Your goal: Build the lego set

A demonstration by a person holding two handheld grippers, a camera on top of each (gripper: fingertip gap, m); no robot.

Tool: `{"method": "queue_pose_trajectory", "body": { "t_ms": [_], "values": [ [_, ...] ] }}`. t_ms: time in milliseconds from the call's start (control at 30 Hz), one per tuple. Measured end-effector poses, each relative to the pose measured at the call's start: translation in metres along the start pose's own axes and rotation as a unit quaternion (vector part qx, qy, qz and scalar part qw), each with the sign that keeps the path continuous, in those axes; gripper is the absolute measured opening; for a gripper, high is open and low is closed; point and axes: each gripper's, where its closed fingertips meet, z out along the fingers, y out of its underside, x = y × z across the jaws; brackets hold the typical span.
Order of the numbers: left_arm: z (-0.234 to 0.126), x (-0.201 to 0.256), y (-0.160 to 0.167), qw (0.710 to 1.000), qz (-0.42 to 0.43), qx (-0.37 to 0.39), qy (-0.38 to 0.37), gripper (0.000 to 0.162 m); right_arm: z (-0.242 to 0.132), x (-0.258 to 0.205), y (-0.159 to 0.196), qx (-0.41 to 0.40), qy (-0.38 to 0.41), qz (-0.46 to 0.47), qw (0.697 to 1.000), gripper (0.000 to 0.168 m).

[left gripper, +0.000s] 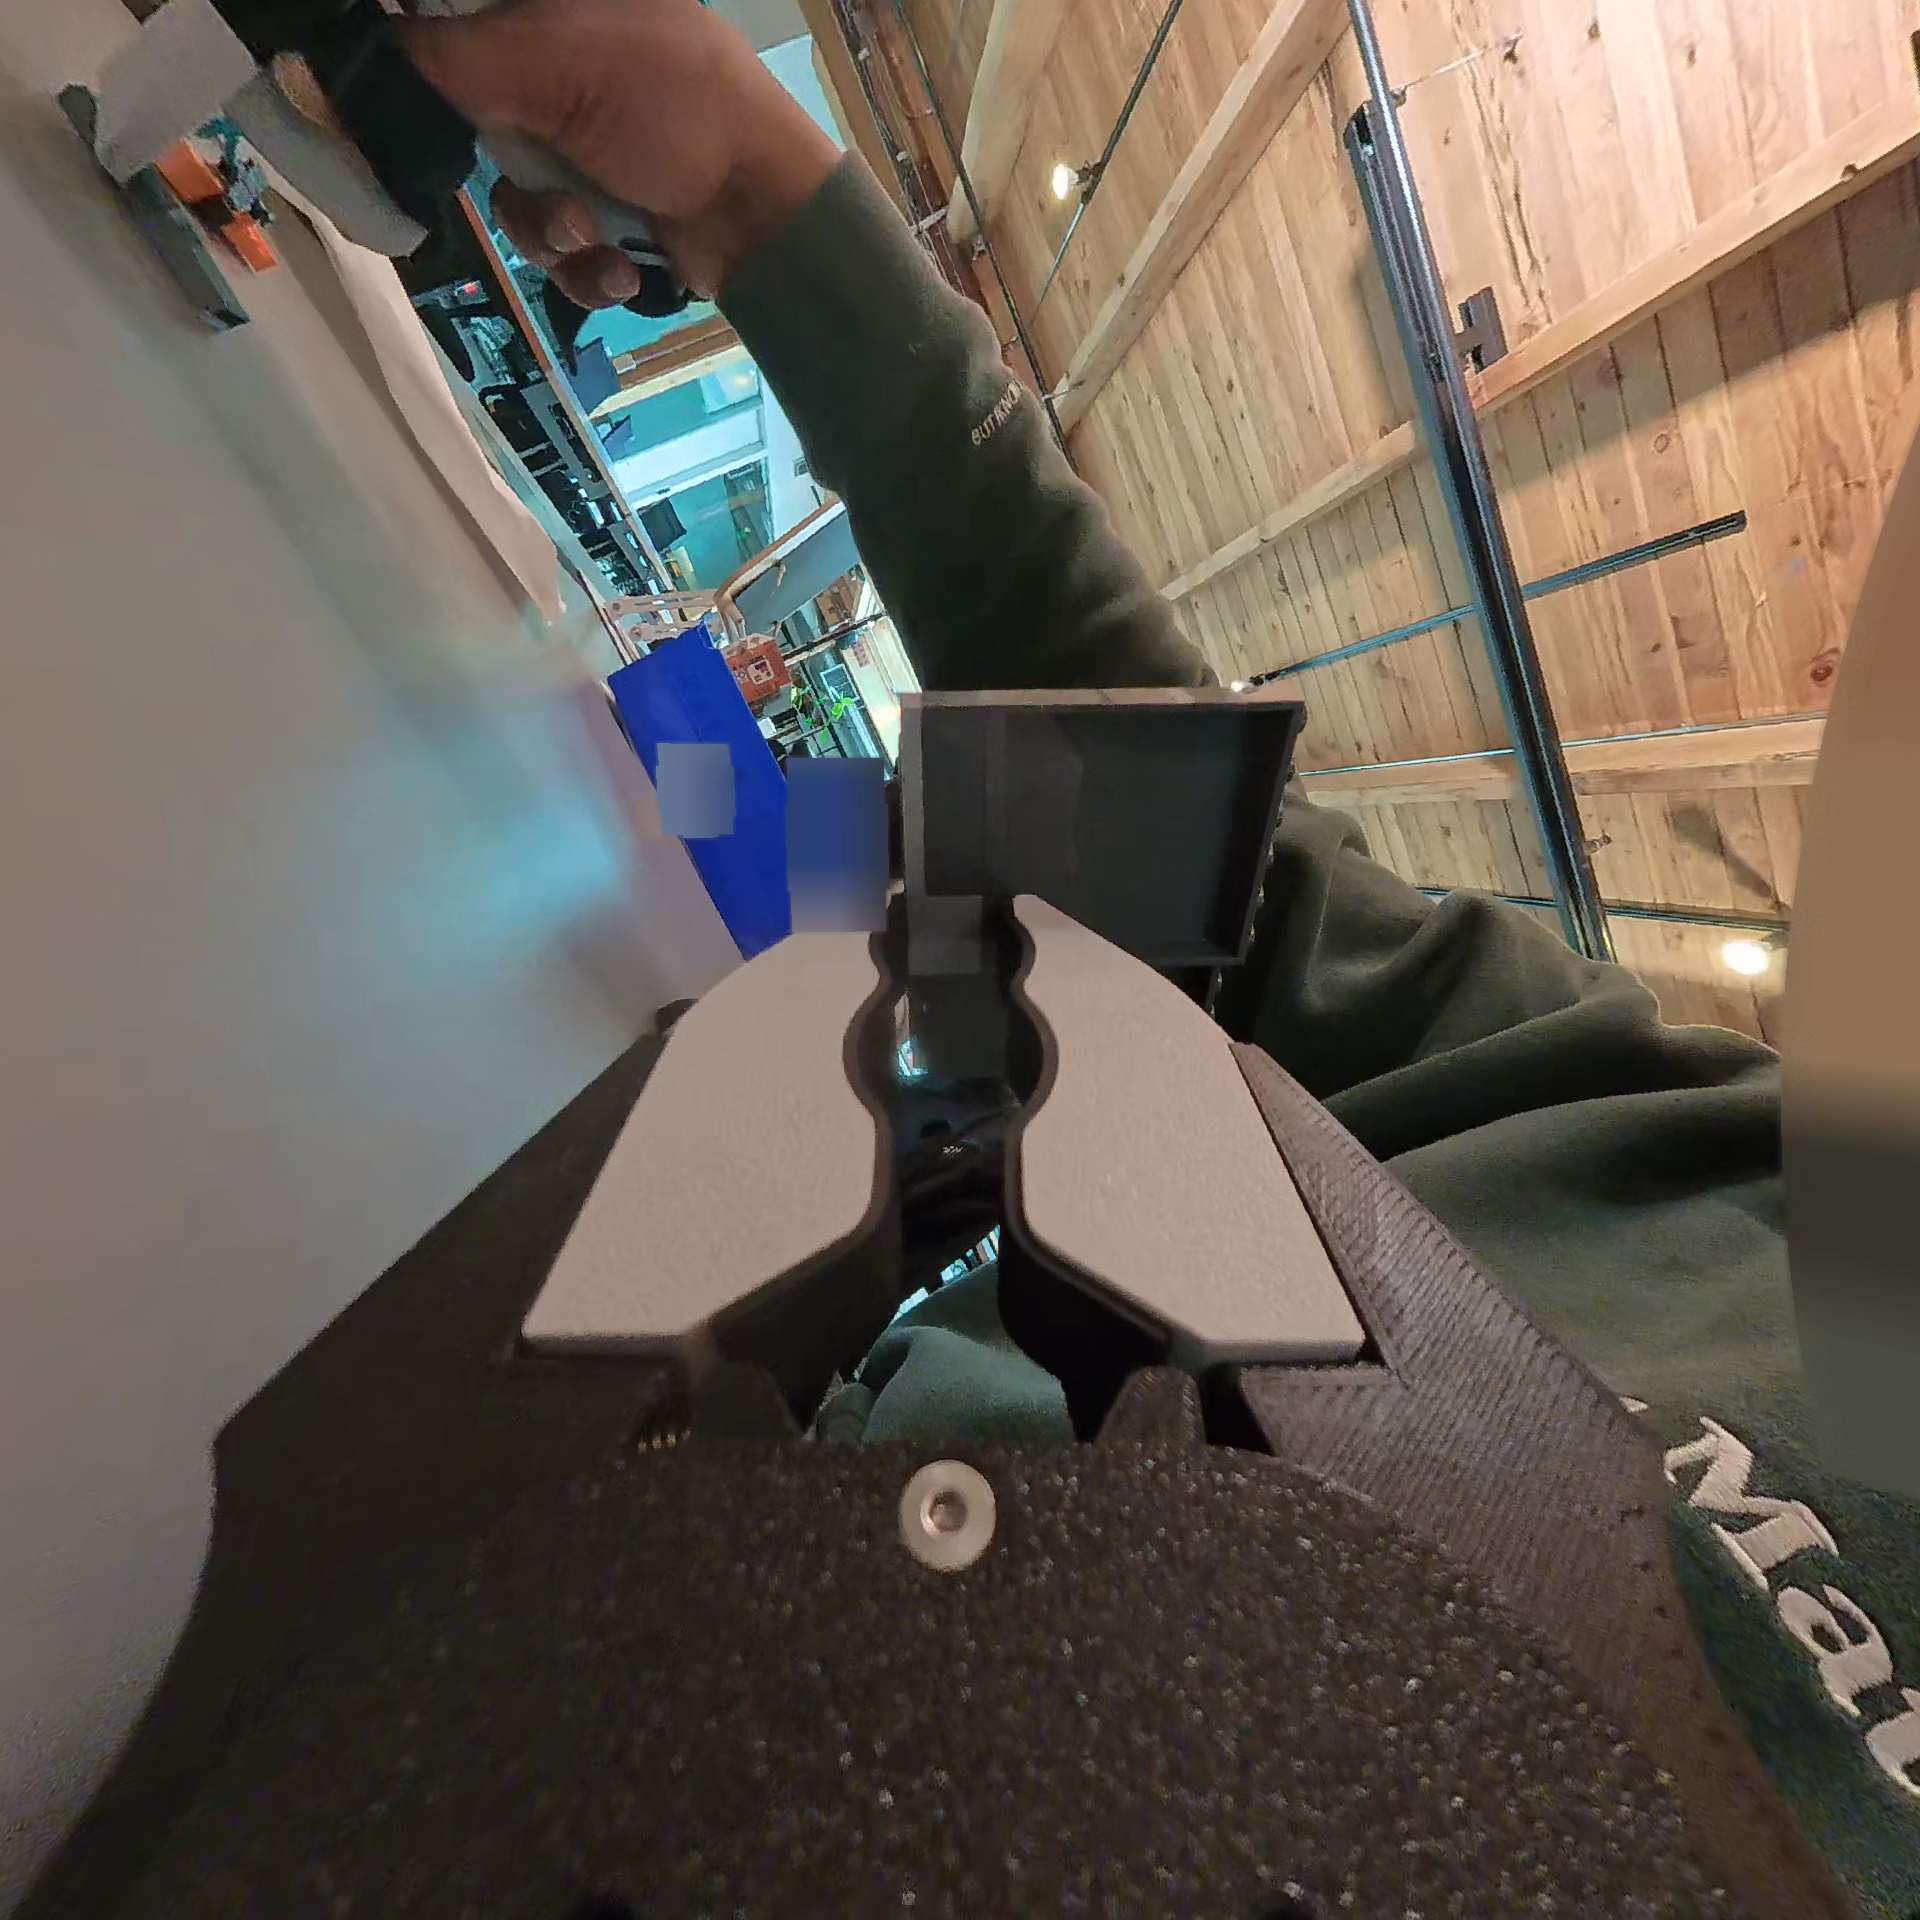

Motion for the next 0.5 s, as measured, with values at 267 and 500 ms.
{"method": "queue_pose_trajectory", "body": {
  "t_ms": [267, 500],
  "values": [
    [0.000, -0.001, -0.001, 1.000, 0.002, 0.002, -0.002, 0.015, -0.031, -0.028, -0.010, 0.189, -0.046, -0.108, 0.975, 0.017],
    [0.000, -0.007, 0.000, 1.000, 0.002, 0.003, -0.015, 0.015, -0.057, -0.057, 0.014, 0.467, -0.055, -0.152, 0.869, 0.018]
  ]
}}
